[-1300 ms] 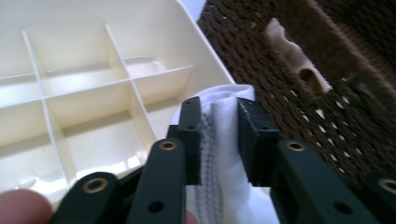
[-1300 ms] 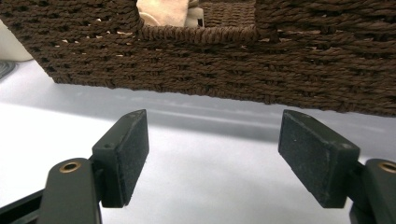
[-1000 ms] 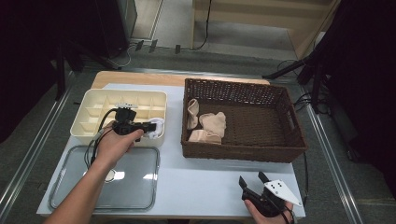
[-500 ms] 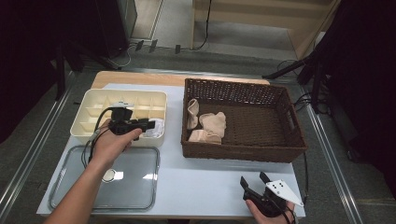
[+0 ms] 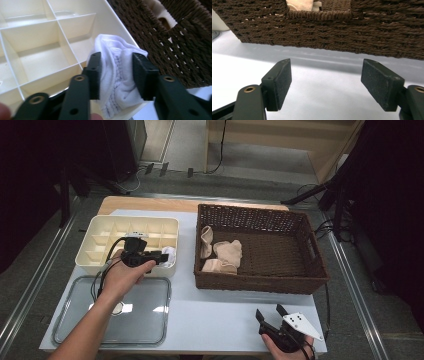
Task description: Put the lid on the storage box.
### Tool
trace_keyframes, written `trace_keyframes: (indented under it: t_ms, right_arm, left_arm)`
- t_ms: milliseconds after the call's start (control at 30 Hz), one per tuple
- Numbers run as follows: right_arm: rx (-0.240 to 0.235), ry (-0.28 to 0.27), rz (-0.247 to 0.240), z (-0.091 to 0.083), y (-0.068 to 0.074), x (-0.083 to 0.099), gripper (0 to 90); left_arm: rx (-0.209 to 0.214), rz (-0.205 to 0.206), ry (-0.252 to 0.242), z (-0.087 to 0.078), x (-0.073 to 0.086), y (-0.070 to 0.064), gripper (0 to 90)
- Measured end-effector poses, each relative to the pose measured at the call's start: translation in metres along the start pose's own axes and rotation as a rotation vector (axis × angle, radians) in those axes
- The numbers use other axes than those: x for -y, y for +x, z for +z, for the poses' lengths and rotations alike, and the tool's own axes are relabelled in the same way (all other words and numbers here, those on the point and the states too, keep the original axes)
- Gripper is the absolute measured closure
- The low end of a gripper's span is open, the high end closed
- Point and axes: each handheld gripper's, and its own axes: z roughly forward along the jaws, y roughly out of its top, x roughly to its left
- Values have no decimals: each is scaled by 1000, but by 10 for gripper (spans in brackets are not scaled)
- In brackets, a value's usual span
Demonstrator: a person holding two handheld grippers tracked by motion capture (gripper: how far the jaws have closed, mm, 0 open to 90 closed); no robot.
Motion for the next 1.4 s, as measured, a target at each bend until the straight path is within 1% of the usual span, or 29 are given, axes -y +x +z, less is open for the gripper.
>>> trace_keyframes:
  t_ms: [33,67,100,133,167,233,267,300,333,400,433,500,567,600,667,700,733,767,867,933,1033,1067,1133,1167,1233,1267,1333,1400]
  right_arm:
    - [-1,1,2,0,0,0,250]
    - [-3,1,0,0,0,0,250]
    - [-2,2,0,1,0,0,250]
    - [-2,2,-1,1,0,0,251]
    - [-2,2,-2,1,0,0,251]
    - [0,2,0,0,0,0,251]
    - [0,1,1,0,0,0,251]
    - [1,2,6,-1,0,0,251]
    - [1,1,4,-1,0,0,251]
    - [1,-1,5,-1,-1,0,251]
    - [2,-1,4,-1,-2,0,251]
    - [4,0,5,-1,-2,0,252]
    - [2,0,5,-1,-2,0,252]
    - [1,1,5,-1,-1,1,252]
    - [0,2,-1,0,0,0,252]
    - [-1,3,-1,0,0,0,252]
    - [-1,3,-2,0,1,0,252]
    - [-1,1,-2,0,2,0,252]
    - [-1,-3,-1,-1,2,0,252]
    - [2,-3,3,-1,1,0,251]
    - [5,-8,7,-2,0,0,251]
    - [5,-10,9,-2,0,-1,251]
    - [5,-14,8,-3,1,-1,251]
    - [5,-14,10,-3,1,-1,252]
    - [3,-19,5,-4,2,-2,251]
    - [2,-23,1,-4,2,-3,252]
    - [3,-23,5,-4,3,-3,252]
    - [1,-25,1,-4,4,-3,252]
  left_arm:
    - [-16,26,10,1,0,-3,733]
    - [-16,36,31,3,0,-7,810]
    - [-32,52,48,6,1,-10,847]
    - [-47,62,62,8,1,-11,853]
    - [-49,55,94,11,-1,-11,857]
    - [-36,3,127,14,-4,-6,862]
    - [-32,-12,144,15,-6,-5,865]
    - [-31,-10,163,16,-8,-5,865]
    - [-35,0,197,17,-11,-5,865]
    - [-35,-4,230,19,-14,-4,864]
    - [-36,-13,232,21,-14,-3,864]
    - [-47,-8,245,24,-14,-2,864]
    - [-65,1,245,26,-14,-5,864]
    - [-68,12,251,26,-14,-5,865]
    - [-64,3,245,26,-14,-5,866]
    - [-64,9,247,26,-14,-5,865]
    - [-67,23,241,25,-13,-5,865]
    - [-62,28,233,24,-13,-5,861]
    - [-25,9,176,18,-9,0,808]
    - [-30,23,128,12,-5,1,742]
    - [-15,20,80,3,-1,2,661]
    - [-12,25,71,1,1,2,636]
    - [-5,15,34,-5,5,4,602]
    - [1,12,3,-9,8,5,582]
    - [13,4,-30,-14,13,8,557]
    - [4,4,-46,-17,16,9,537]
    - [1,9,-93,-23,21,10,493]
    - [10,11,-130,-30,26,10,475]
